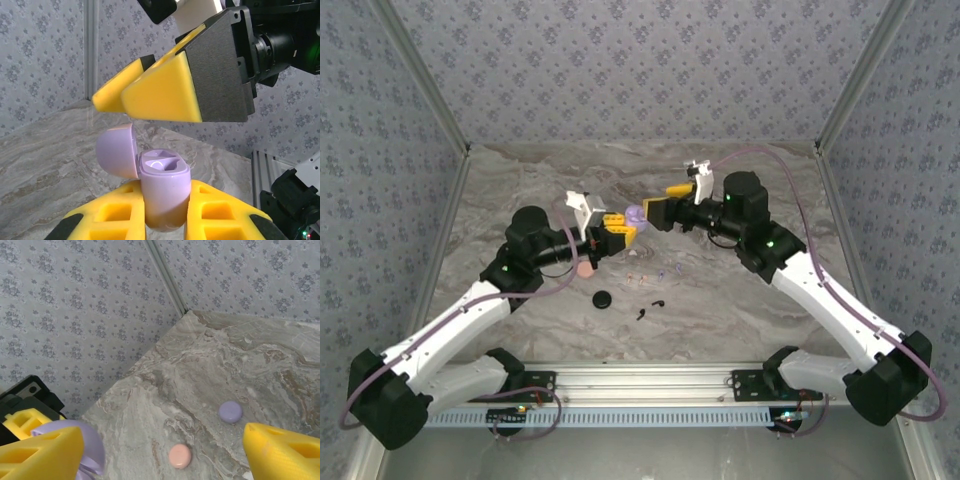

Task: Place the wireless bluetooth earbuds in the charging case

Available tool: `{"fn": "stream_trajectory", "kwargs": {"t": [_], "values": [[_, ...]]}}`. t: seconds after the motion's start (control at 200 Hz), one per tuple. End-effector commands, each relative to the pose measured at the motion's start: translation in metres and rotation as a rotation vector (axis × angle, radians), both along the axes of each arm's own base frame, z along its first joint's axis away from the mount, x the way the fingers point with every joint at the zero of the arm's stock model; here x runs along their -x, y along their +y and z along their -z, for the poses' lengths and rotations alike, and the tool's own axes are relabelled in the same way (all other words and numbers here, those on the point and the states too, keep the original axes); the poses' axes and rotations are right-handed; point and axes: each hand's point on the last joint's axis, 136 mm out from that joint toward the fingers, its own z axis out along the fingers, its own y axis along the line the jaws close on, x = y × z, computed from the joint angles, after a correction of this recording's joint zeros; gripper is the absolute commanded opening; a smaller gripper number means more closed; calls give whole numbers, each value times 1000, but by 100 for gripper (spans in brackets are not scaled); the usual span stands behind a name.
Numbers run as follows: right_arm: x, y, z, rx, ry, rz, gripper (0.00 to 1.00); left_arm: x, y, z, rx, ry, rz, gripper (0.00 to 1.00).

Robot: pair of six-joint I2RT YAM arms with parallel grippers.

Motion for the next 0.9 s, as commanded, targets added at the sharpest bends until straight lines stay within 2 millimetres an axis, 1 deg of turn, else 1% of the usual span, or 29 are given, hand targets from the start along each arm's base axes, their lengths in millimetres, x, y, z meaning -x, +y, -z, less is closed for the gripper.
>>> {"fn": "stream_trajectory", "kwargs": {"t": [0.0, 0.06, 0.07, 0.12, 0.175, 0.18, 0.195, 0.215, 0.23, 0.245, 0.26, 0.27, 0.35, 0.395, 0.405, 0.425, 0.455, 0.5, 0.515, 0.595, 0.635, 0.66, 0.68, 0.76, 0.894], "values": [[6, -22, -14, 11, 7, 70, 86, 5, 8, -4, -4, -48, -33, 0], [4, -34, -3, 56, 44, 132, 85, 6, 13, 3, -18, -44, -56, 0], [4, -38, 3, 76, 60, 155, 85, 6, 14, 5, -21, -42, -58, 0], [2, -49, 18, 126, 101, 209, 83, 8, 18, 9, -27, -40, -70, 0], [2, -59, 38, 191, 161, 252, 80, 10, 22, 15, -32, -36, -87, 0], [2, -61, 42, 206, 172, 263, 80, 10, 23, 15, -31, -36, -89, 0], [1, -63, 46, 216, 180, 274, 79, 11, 23, 16, -32, -34, -92, 0], [2, -68, 58, 255, 219, 298, 78, 11, 25, 18, -33, -31, -97, 0], [2, -71, 62, 269, 234, 308, 78, 11, 26, 19, -33, -30, -101, 0], [3, -74, 73, 298, 266, 324, 77, 12, 27, 20, -32, -30, -103, 0], [2, -77, 78, 312, 287, 338, 76, 13, 27, 21, -32, -28, -105, 0], [3, -78, 80, 317, 294, 343, 75, 13, 28, 21, -32, -29, -106, 0], [8, -85, 117, 428, 411, 368, 70, 15, 32, 24, -30, -24, -117, 0], [9, -85, 131, 473, 453, 370, 68, 16, 33, 25, -29, -23, -122, 0], [10, -85, 138, 496, 473, 371, 67, 16, 34, 25, -29, -24, -123, 0], [10, -86, 142, 510, 486, 373, 67, 17, 34, 26, -30, -23, -123, 0], [12, -84, 153, 546, 515, 368, 66, 17, 35, 27, -30, -24, -125, 0], [13, -80, 163, 575, 543, 357, 65, 18, 35, 27, -31, -23, -122, 0], [12, -78, 171, 595, 559, 354, 64, 18, 35, 27, -30, -23, -122, 0], [14, -68, 193, 650, 615, 334, 63, 19, 35, 28, -30, -22, -119, 0], [14, -64, 201, 666, 636, 331, 61, 19, 35, 28, -30, -23, -118, 0], [14, -59, 212, 684, 658, 325, 60, 19, 35, 28, -28, -24, -118, 0], [14, -57, 214, 683, 662, 324, 60, 20, 36, 28, -25, -24, -118, 0], [14, -45, 238, 697, 711, 319, 56, 20, 36, 27, -20, -28, -118, 0], [9, -25, 261, 707, 749, 295, 53, 21, 37, 25, -22, -38, -120, 0]]}}
